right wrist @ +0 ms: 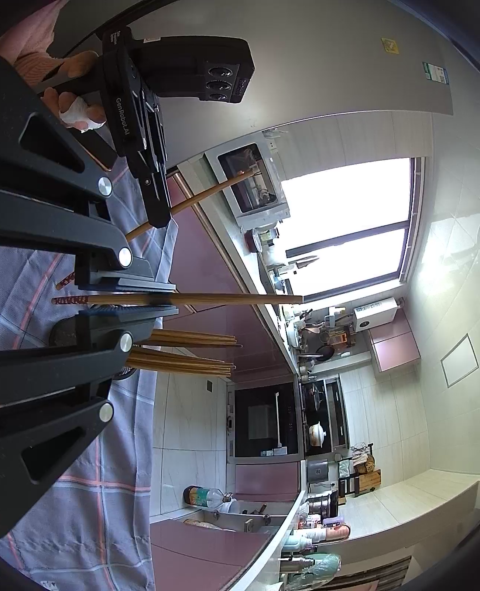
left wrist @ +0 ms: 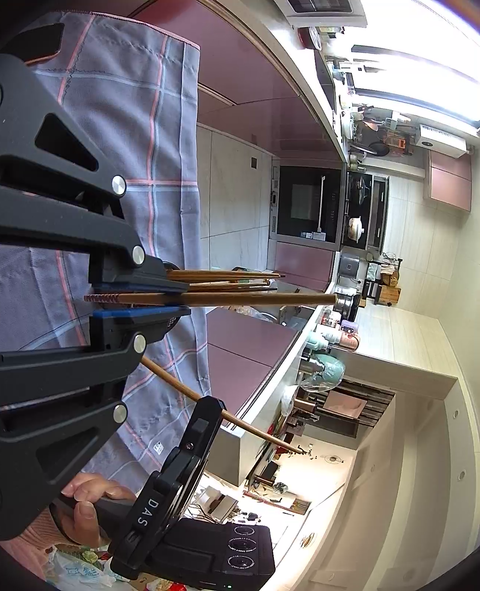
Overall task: Organize utensils
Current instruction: 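Carry the left tool's upright chopstick over the mesh cup and lower it in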
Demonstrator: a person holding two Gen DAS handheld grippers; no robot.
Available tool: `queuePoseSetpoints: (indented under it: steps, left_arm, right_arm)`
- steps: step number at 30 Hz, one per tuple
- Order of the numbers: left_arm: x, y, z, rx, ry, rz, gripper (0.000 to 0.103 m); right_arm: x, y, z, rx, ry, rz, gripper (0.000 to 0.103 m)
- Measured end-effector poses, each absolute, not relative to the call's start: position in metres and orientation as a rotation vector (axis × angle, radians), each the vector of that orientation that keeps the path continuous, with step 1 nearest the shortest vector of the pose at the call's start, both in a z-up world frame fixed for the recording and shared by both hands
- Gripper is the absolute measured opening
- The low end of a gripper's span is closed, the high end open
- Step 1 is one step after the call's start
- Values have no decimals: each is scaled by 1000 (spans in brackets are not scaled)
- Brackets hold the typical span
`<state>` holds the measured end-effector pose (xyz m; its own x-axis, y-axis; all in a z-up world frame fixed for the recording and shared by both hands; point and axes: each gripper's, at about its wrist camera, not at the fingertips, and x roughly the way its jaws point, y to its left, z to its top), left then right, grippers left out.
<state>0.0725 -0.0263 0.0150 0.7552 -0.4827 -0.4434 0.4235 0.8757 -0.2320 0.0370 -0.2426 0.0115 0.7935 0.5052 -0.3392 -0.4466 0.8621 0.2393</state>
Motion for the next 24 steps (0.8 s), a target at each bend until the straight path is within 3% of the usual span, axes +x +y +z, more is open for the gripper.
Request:
queuePoseSetpoints:
  steps: [24]
  left_arm:
    - [75,-27,16,-111,506,-494,8]
  right_arm:
    - [43,-247,17,150,387,510,5]
